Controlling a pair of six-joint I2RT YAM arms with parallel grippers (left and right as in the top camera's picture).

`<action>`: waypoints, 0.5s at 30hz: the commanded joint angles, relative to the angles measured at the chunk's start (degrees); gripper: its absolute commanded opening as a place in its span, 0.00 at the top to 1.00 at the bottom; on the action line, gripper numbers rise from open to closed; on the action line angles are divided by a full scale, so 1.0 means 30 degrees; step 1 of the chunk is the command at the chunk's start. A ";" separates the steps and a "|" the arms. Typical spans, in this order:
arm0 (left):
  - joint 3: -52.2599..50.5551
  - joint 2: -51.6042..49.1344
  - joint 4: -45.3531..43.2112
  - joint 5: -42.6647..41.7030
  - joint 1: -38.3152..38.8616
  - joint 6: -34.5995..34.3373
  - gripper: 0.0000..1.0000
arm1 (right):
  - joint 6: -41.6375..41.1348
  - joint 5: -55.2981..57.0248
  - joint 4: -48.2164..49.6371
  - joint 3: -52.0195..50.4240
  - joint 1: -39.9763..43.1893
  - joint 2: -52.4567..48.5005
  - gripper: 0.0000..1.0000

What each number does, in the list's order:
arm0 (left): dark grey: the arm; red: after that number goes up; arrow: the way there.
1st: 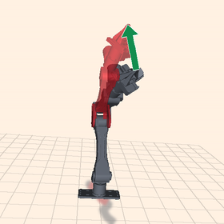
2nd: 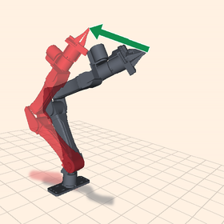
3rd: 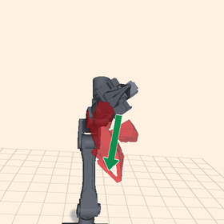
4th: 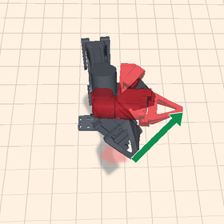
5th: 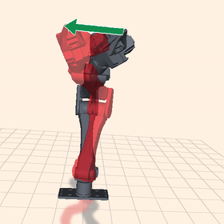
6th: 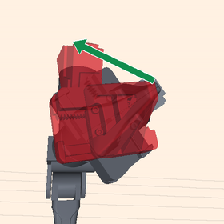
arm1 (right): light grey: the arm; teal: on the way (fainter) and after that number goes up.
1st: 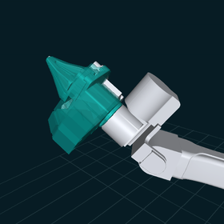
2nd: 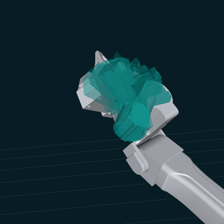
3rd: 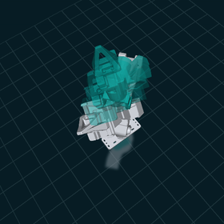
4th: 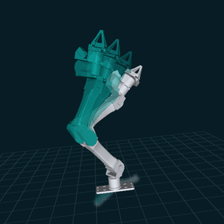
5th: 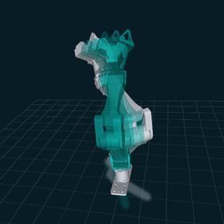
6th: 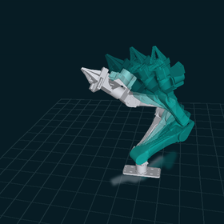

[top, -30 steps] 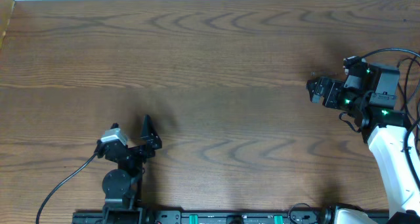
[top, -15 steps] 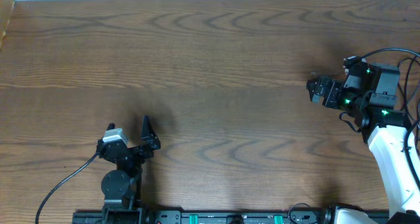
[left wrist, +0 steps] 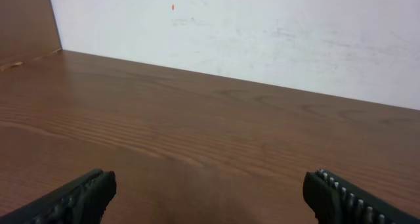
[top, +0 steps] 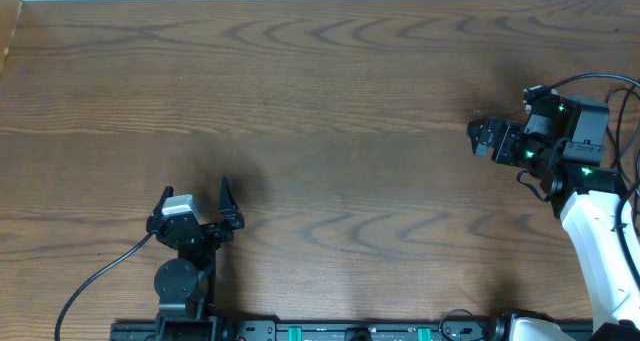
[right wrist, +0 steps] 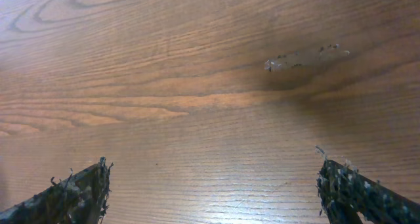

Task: Untangle cables

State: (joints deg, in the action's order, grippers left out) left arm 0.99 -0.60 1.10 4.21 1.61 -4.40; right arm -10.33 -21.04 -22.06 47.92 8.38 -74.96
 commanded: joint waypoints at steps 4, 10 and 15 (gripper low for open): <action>-0.0255 0.0124 0.0903 0.0321 -0.0066 0.0328 0.04 | -0.0270 -0.0109 -0.0022 0.0036 -0.0073 -0.0058 0.01; -0.0255 0.0124 0.0903 0.0328 -0.0066 0.0328 0.04 | -0.0262 -0.0102 -0.0022 0.0036 -0.0073 -0.0058 0.01; -0.0255 0.0124 0.0903 0.0328 -0.0066 0.0328 0.04 | -0.0270 -0.0109 -0.0022 0.0036 -0.0073 -0.0058 0.01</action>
State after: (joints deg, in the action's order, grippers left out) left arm 0.99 -0.60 1.10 4.21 1.61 -4.36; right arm -10.33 -21.04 -22.06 47.92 8.38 -74.96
